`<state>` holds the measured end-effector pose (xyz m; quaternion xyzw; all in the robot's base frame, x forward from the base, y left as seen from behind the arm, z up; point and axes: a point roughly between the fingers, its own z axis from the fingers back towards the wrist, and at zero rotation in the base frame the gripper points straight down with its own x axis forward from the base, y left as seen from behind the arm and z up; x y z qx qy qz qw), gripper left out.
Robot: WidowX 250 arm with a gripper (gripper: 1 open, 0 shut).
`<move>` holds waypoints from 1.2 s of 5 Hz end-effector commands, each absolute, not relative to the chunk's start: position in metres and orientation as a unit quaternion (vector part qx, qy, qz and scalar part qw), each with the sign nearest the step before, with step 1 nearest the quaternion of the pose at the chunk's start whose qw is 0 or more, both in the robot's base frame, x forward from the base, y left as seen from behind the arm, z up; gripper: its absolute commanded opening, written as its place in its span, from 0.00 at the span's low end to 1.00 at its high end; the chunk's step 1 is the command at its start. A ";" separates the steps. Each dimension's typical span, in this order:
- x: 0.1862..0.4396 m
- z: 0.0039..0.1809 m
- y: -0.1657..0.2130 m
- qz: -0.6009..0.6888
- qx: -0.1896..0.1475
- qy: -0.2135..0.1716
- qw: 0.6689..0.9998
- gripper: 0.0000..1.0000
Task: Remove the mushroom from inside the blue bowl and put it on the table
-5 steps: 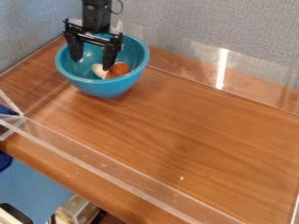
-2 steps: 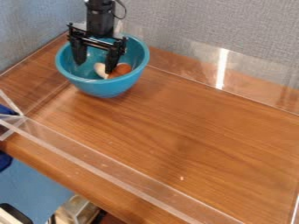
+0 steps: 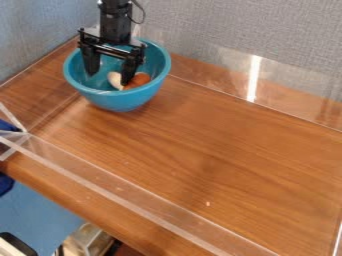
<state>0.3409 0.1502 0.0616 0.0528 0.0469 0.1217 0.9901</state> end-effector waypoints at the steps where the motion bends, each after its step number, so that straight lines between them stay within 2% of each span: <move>1: 0.352 0.076 0.145 0.116 0.059 0.020 0.991 1.00; 4: 0.355 0.068 0.142 0.117 0.058 0.022 0.991 1.00; 5: 0.356 0.065 0.142 0.117 0.059 0.021 0.991 0.00; 6: 0.356 0.064 0.142 0.118 0.060 0.021 0.991 0.00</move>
